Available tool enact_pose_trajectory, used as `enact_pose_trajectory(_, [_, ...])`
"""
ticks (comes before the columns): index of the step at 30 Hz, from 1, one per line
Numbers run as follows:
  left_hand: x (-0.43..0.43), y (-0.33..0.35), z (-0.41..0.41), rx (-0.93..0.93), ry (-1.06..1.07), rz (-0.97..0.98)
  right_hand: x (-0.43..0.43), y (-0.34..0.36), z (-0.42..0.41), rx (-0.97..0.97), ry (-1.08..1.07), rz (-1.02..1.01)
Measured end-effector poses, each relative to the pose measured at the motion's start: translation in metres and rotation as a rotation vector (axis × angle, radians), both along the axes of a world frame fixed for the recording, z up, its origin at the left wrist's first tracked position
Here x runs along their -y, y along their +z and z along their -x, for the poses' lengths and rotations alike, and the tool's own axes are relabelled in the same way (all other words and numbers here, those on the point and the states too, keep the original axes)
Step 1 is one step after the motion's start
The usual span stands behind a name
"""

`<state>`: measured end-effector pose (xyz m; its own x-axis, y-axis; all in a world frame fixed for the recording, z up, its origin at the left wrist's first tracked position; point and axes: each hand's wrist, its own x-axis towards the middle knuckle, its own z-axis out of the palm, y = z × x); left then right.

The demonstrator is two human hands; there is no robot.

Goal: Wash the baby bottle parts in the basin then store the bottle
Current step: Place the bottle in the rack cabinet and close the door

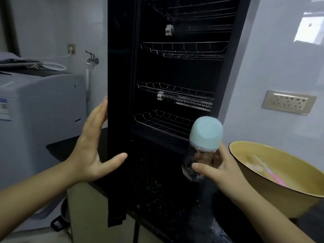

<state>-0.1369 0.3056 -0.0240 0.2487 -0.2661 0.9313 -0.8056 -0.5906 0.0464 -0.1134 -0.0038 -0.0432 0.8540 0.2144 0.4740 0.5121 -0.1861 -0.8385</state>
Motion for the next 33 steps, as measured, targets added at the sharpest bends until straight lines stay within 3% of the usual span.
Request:
enact_pose_trajectory(15, [0.056,0.024,0.026,0.256,0.312,0.089,0.011,0.006,0.0,0.01,0.005,0.031])
enact_pose_trajectory(21, [0.091,0.028,0.032,0.31,0.425,0.007,0.018,0.008,-0.004,0.004,0.005,0.036])
enact_pose_trajectory(23, [0.11,0.026,0.032,0.24,0.351,0.004,0.018,0.009,-0.006,0.016,-0.003,0.029])
enact_pose_trajectory(28, [0.154,0.018,0.022,-0.202,0.179,0.092,0.02,0.01,-0.011,0.021,0.023,0.007])
enact_pose_trajectory(33, [0.181,0.011,-0.007,-0.648,-0.014,0.352,0.026,0.009,-0.022,-0.013,0.027,0.005])
